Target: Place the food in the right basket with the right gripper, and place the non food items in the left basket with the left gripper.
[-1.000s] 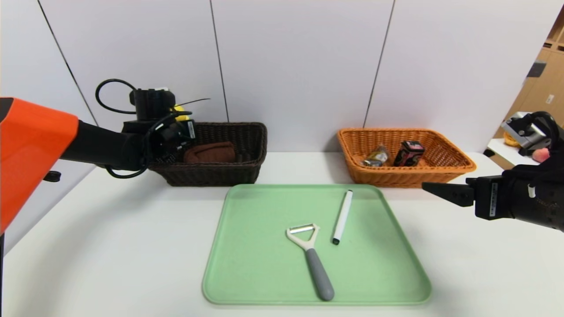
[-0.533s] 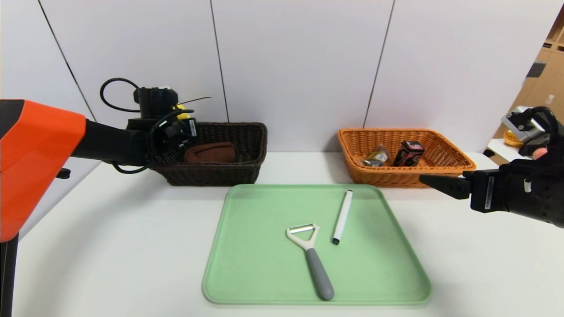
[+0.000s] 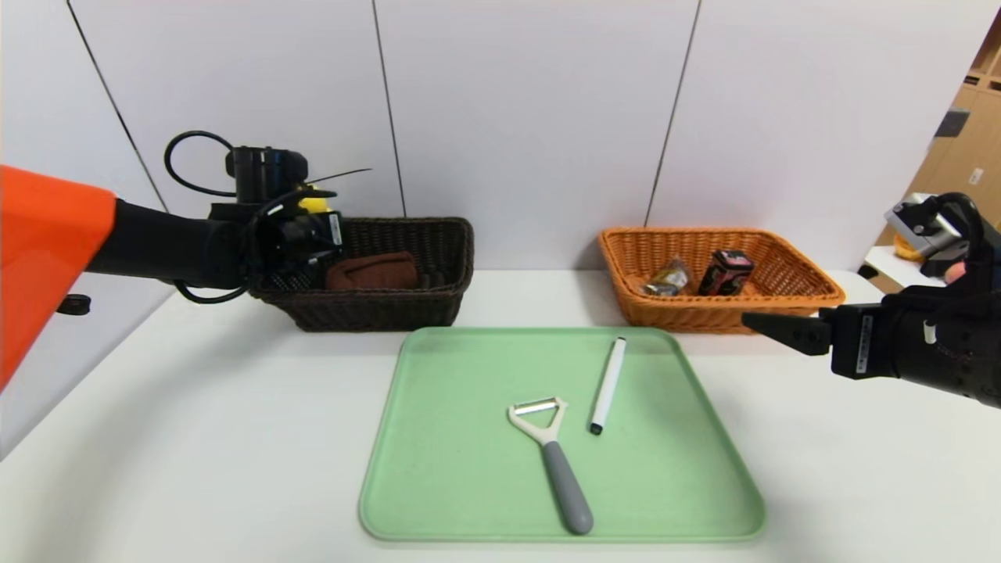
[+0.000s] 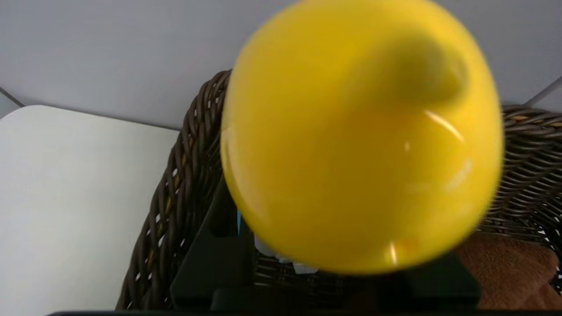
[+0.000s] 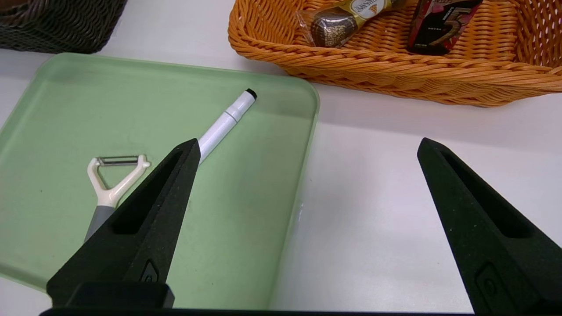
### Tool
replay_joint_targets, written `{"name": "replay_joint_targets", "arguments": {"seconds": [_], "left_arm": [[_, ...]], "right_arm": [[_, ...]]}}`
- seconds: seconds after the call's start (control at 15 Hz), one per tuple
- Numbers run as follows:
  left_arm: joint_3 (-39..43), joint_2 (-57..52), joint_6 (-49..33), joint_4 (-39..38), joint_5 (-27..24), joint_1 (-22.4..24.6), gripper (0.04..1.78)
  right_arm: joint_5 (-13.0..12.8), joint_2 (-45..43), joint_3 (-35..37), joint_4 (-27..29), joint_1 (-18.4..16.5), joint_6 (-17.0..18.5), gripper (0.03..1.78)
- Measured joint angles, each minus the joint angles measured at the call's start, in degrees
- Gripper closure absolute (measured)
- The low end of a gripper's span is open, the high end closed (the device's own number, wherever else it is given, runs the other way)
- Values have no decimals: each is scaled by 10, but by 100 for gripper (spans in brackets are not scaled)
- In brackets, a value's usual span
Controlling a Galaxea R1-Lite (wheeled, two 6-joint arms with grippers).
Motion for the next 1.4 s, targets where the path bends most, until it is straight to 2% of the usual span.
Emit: {"name": "replay_joint_targets", "arguments": {"seconds": [0.4, 1.4], "left_arm": [[9, -25, -6, 21, 0, -3, 113], [50, -33, -19, 18, 1, -15, 113]], "right_arm": [[0, 0, 6, -1, 0, 1, 10], [0, 1, 6, -1, 0, 0, 10]]}}
